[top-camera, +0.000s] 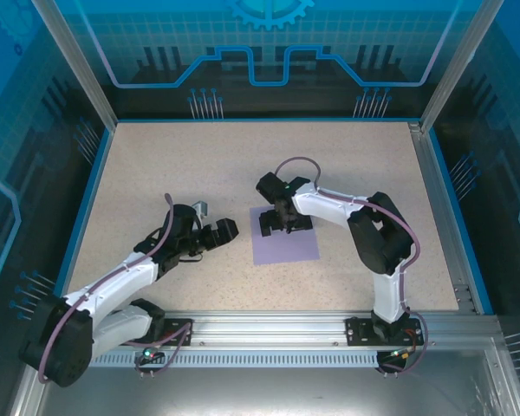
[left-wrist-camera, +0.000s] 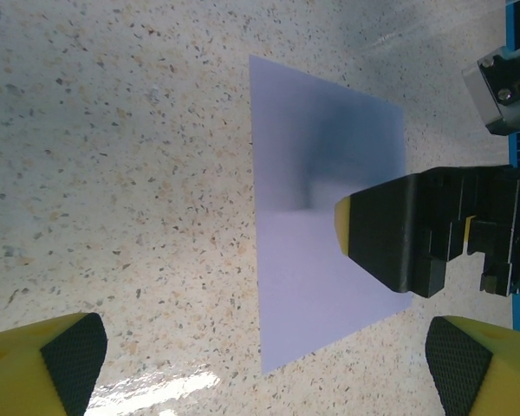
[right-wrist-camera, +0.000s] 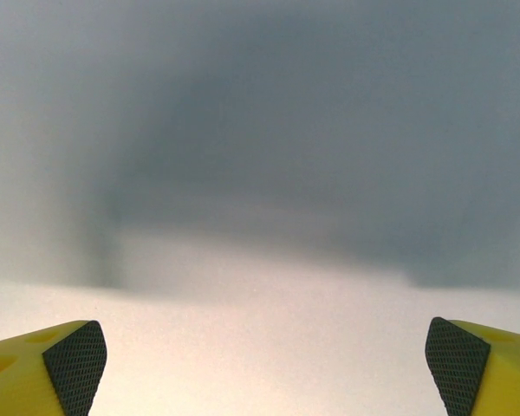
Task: Fold a paper plane with a square sheet of paper (pick it up from the middle)
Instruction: Fold the square sheet of paper in half at the center of the table.
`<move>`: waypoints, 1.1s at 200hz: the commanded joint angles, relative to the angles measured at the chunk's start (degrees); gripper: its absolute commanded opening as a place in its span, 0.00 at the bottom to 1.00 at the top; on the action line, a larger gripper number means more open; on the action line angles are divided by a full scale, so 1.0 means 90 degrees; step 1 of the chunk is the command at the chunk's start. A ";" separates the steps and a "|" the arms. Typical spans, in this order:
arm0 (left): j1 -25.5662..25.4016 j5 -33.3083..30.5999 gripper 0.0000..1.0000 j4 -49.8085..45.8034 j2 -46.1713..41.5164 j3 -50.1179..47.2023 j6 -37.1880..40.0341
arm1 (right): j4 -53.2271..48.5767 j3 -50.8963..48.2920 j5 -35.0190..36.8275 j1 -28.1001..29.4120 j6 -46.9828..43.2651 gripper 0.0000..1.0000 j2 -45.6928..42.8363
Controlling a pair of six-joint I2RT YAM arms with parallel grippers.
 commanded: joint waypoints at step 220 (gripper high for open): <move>-0.0055 0.0253 0.99 0.0043 0.0132 0.0234 0.0001 | -0.0175 -0.0075 -0.0350 -0.0005 0.0358 0.84 0.0808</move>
